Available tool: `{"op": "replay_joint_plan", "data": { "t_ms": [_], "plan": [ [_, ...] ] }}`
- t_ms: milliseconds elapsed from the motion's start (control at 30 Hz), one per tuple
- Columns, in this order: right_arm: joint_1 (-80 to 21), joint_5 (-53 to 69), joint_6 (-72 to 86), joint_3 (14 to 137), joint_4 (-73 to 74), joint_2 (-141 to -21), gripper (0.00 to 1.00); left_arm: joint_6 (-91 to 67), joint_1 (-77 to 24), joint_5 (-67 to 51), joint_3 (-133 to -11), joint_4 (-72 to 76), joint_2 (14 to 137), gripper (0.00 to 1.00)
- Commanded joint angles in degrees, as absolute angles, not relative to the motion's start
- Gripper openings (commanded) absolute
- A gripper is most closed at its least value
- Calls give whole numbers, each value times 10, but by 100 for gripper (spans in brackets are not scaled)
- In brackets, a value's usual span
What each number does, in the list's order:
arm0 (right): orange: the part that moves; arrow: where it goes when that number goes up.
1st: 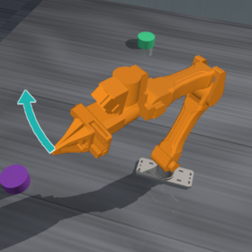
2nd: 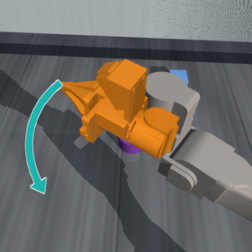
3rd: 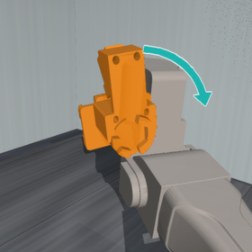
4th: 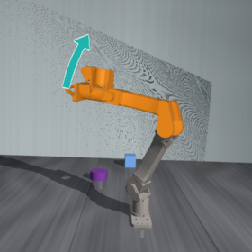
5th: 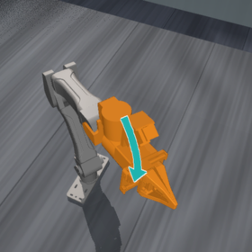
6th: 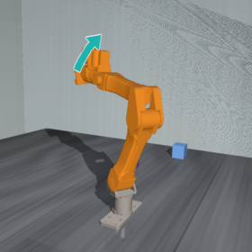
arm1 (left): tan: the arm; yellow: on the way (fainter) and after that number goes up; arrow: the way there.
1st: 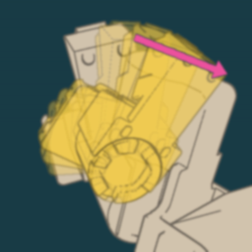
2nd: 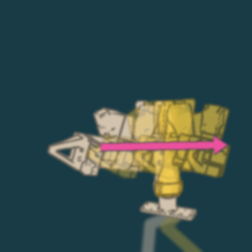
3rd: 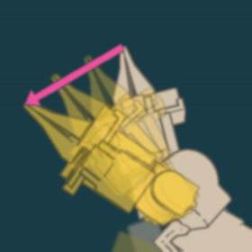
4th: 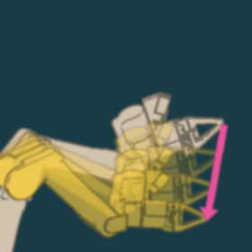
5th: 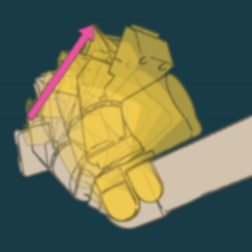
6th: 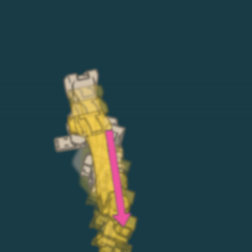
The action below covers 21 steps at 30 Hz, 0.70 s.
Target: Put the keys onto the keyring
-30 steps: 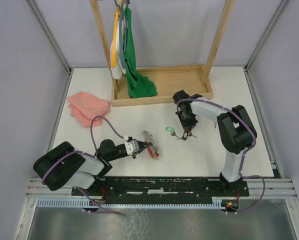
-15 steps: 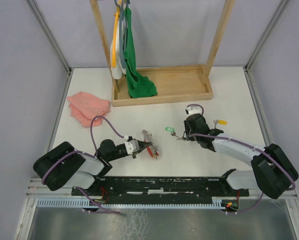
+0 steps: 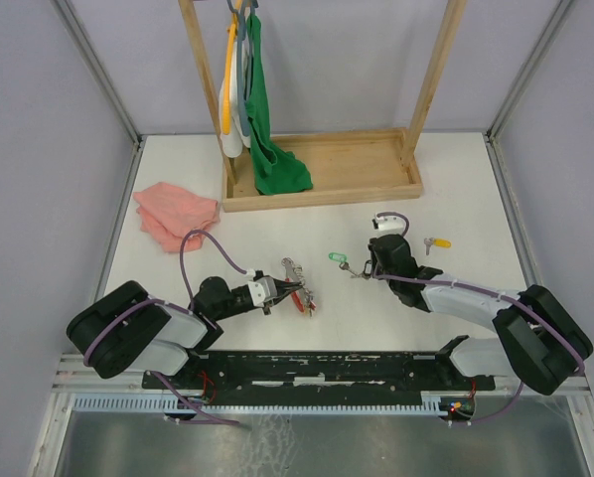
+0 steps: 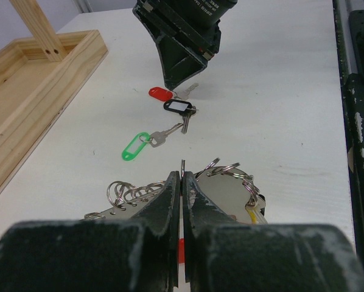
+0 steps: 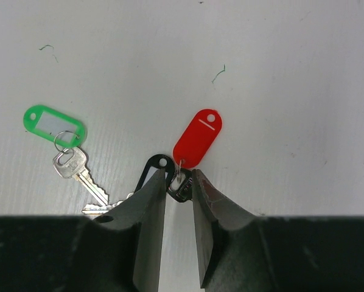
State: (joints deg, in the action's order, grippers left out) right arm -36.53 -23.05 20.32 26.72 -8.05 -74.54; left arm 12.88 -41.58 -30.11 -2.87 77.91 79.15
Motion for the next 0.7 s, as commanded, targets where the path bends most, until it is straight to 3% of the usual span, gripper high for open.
{"op": "replay_joint_plan", "data": {
  "t_ms": [0,667],
  "plan": [
    [-370,-240,211,267,-122,-760,32,120,-414,-296,-46,822,794,3],
    [-370,-262,211,278,-134,-816,16,119,-414,-299,-49,817,795,3]
  ]
}}
